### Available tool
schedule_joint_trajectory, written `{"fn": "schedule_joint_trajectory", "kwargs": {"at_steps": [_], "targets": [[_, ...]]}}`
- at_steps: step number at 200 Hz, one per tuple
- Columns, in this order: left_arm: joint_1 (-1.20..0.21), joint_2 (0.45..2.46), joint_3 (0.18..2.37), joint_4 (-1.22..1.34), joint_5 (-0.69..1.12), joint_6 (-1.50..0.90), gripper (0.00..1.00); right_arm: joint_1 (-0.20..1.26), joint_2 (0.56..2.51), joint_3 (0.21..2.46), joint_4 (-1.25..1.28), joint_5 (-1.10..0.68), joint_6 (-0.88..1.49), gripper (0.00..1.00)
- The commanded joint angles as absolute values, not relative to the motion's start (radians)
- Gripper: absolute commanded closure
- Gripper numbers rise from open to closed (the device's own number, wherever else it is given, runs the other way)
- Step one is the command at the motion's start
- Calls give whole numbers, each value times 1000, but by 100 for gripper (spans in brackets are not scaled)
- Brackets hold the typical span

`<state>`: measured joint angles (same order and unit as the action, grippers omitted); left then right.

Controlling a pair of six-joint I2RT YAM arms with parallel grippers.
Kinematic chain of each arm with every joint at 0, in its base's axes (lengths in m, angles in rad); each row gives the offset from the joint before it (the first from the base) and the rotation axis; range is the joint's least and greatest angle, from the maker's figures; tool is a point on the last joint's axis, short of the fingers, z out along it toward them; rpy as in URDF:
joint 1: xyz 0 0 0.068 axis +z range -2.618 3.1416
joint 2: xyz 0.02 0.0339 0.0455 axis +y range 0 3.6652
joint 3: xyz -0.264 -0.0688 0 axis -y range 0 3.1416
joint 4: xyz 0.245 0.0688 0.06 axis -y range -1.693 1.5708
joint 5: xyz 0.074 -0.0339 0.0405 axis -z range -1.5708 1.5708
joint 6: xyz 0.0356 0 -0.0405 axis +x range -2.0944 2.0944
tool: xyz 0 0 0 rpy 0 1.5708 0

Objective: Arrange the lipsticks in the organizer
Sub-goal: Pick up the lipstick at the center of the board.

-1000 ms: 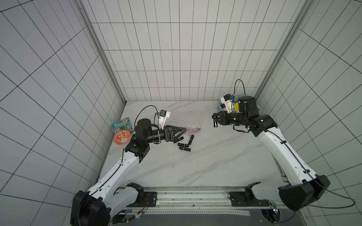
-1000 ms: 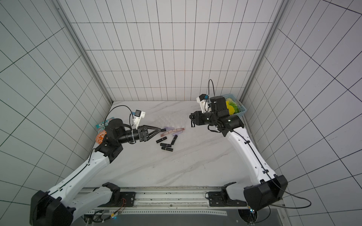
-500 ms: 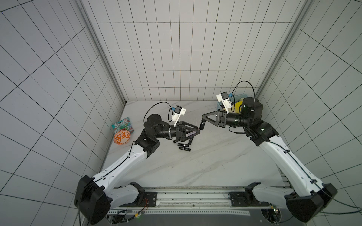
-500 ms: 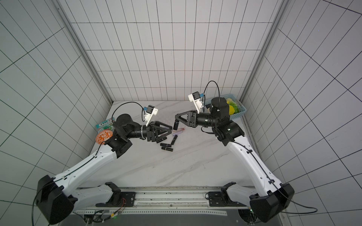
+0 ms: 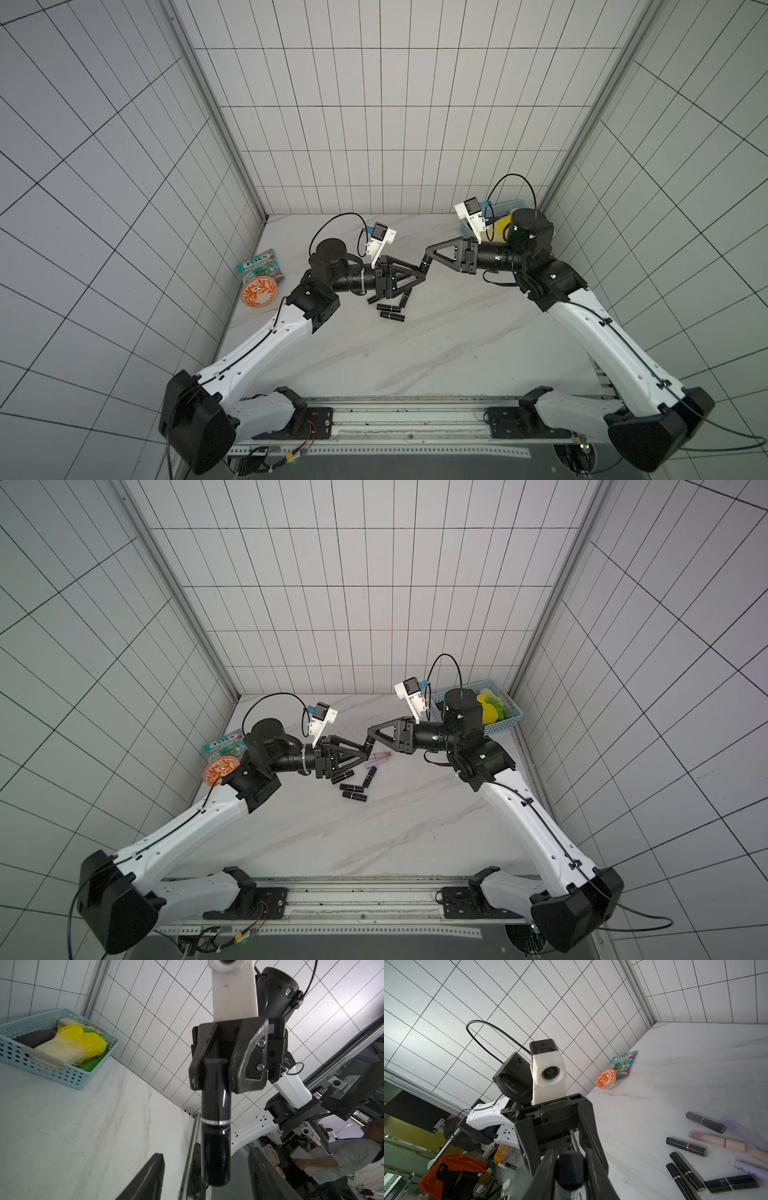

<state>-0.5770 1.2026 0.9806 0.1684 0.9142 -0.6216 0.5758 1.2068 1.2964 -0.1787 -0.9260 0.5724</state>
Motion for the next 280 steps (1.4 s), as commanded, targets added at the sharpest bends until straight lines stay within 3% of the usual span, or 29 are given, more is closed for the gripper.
{"fn": "schedule_joint_trajectory", "kwargs": {"at_steps": [1,43,69,101,120,143,163,174,208,280], "targets": [[-587,1219,1013,216,952,-641,47,582,1215,1276,-135,-943,575,78],[-595,1236,1024,219,987,-647,62,589,1227,1280,-131,-957,580,78],[-595,1235,1025,219,992,-649,79,591,1233,1276,-131,-960,577,77],[-595,1232,1025,174,995,-621,91,592,1239,1285,-162,-966,559,70],[-595,1224,1026,126,991,-585,96,591,1248,1328,-269,-961,501,50],[-594,1205,1046,-32,939,-470,100,589,1279,1454,-575,-889,325,23],[-592,1187,1051,-142,877,-379,100,577,1299,1556,-812,-770,203,14],[-590,1179,1045,-165,851,-358,100,567,1316,1593,-893,-746,158,14],[-591,1183,1046,-203,849,-328,99,567,1366,1662,-1002,-770,98,26],[-591,1181,1046,-216,856,-316,98,598,1404,1639,-896,-849,141,35]]}}
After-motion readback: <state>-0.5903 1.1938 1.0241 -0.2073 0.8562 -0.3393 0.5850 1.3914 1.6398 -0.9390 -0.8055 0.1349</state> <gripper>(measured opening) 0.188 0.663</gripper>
